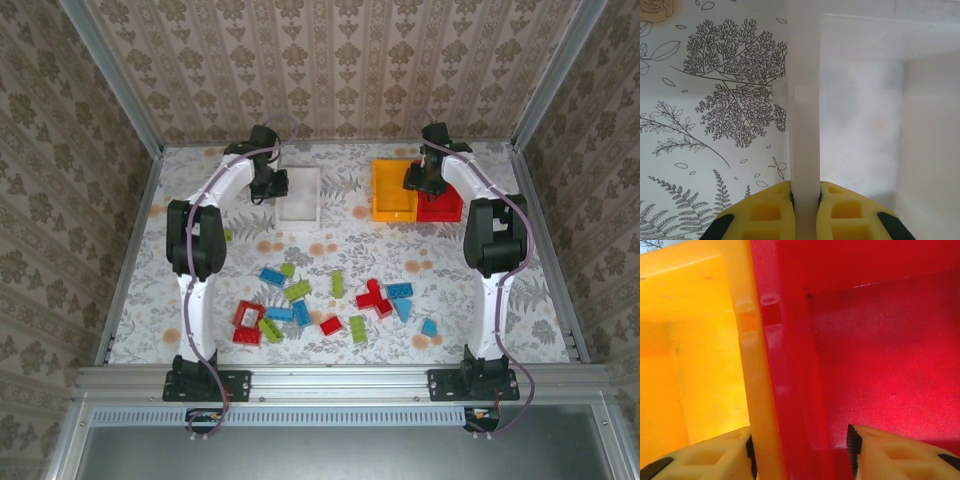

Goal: Sort the legos into containers by color

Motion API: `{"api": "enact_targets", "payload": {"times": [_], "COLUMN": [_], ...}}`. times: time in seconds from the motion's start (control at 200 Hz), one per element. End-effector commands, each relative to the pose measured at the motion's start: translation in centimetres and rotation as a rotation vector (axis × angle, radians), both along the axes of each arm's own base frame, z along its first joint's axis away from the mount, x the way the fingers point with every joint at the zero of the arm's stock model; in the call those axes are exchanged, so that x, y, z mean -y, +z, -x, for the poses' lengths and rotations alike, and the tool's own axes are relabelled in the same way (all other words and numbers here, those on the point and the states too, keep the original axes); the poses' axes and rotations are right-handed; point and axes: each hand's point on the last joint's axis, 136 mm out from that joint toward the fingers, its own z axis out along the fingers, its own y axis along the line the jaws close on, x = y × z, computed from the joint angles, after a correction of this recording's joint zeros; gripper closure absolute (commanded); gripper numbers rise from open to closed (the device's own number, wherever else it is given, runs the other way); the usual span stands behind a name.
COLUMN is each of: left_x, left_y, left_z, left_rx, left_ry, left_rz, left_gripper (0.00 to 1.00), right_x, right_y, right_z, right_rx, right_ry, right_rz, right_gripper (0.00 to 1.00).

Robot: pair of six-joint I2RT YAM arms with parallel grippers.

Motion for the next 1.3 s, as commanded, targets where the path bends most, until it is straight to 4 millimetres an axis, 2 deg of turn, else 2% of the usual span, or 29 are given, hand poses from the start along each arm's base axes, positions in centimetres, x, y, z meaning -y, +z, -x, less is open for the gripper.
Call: {"api": "enact_targets", "payload": {"times": [0.0, 0.15, 0.29, 0.455, 0.685, 0.975, 1.095, 1.175, 1.295], "left_x": [0.9, 0.6, 0.5, 0.4, -0.2, -0.8, -1.0, -1.0, -0.9], "left_y": [1.1, 1.0, 1.0, 0.9, 0.9, 0.8, 0.7, 0.7, 1.3], "left_z": [-0.5, -0.2, 0.2, 0.8, 1.8, 3.2, 3.6, 3.8, 3.9], "left_rx": [0.013, 0.001, -0.001, -0.008, -0.012, -0.021, -0.027, -0.033, -0.028], "left_ry": [0.008, 0.016, 0.023, 0.028, 0.036, 0.036, 0.035, 0.033, 0.039], "left_rz": [0.034, 0.022, 0.02, 0.017, -0.003, -0.015, -0.02, -0.019, -0.007], "left_gripper": [1.0, 1.0, 1.0, 1.0, 1.0, 1.0, 1.0, 0.83, 0.72], "right_x": [-0.7, -2.1, -4.6, -9.4, -13.1, -14.6, -15.2, -15.5, -15.8], "right_y": [-0.4, 0.0, 1.2, 2.4, 2.4, 1.8, 1.7, 1.8, 2.3], "right_z": [0.1, 0.5, 1.5, 2.7, 3.7, 4.2, 4.5, 4.7, 5.1], "right_rx": [-0.029, -0.028, -0.012, 0.015, 0.015, 0.001, -0.01, -0.012, -0.008], "right_ry": [0.034, 0.078, 0.092, 0.156, 0.152, 0.136, 0.133, 0.136, 0.138], "right_rz": [-0.002, 0.046, 0.057, 0.049, 0.006, -0.014, -0.038, -0.05, -0.065], "right_gripper": [0.55, 0.76, 0.88, 0.89, 0.9, 0.89, 0.83, 0.77, 0.67]}}
